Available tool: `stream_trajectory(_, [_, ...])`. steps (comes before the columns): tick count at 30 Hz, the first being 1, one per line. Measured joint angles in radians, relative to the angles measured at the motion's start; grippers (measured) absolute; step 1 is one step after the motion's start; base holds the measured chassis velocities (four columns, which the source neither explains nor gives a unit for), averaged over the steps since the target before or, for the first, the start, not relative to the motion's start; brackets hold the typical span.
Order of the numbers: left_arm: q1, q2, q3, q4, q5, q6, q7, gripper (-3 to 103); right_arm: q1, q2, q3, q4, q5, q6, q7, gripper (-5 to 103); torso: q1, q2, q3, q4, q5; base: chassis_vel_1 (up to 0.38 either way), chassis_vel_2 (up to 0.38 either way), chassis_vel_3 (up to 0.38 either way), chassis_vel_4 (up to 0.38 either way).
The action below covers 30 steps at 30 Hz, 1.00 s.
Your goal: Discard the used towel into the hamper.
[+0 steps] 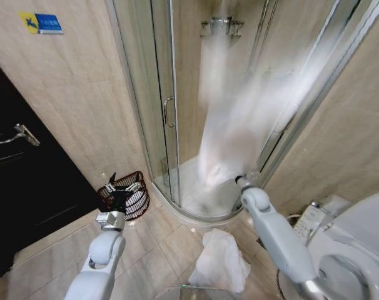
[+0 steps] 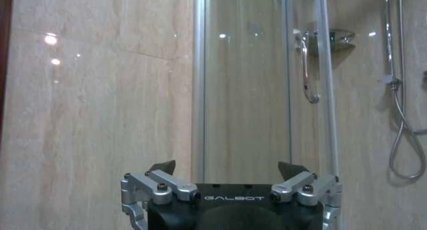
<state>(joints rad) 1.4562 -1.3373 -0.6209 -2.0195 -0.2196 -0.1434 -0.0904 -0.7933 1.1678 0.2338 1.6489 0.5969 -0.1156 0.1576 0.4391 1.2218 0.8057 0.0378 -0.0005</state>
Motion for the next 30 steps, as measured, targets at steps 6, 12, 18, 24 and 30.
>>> stream_trajectory(6, [-0.021, -0.003, 0.012, 0.015, 0.009, 0.001, 0.002, 100, -0.072, 0.009, 0.005, 0.100, 0.029, -0.012, 0.005, 9, 0.000, 0.000, 0.000, 0.0001, 0.0005, 0.000, 0.000, 0.000, 0.000])
stream_trajectory(12, [-0.019, -0.008, 0.022, 0.018, 0.015, 0.000, 0.004, 100, -0.125, -0.001, 0.027, 0.154, 0.029, -0.019, 0.005, 9, 0.000, 0.000, 0.000, 0.0001, 0.0011, 0.000, 0.000, 0.000, 0.000])
stream_trajectory(18, [-0.012, -0.003, 0.018, 0.015, 0.014, -0.004, 0.006, 100, -0.172, -0.021, 0.057, 0.274, 0.049, -0.034, 0.028, 9, 0.000, 0.000, 0.000, 0.0001, 0.0009, 0.000, 0.000, 0.000, 0.000])
stream_trajectory(24, [-0.007, -0.002, 0.017, -0.003, 0.007, -0.004, 0.005, 100, -0.277, -0.072, 0.113, 0.429, 0.067, -0.060, 0.040, 9, 0.000, 0.000, 0.000, 0.0003, 0.0003, 0.000, 0.000, 0.000, 0.000])
stream_trajectory(30, [-0.006, -0.005, 0.022, -0.011, 0.008, 0.001, 0.005, 100, -0.402, -0.084, 0.191, 0.502, 0.019, -0.063, 0.016, 9, 0.000, 0.000, 0.000, -0.0001, 0.0006, 0.000, 0.000, 0.000, 0.000])
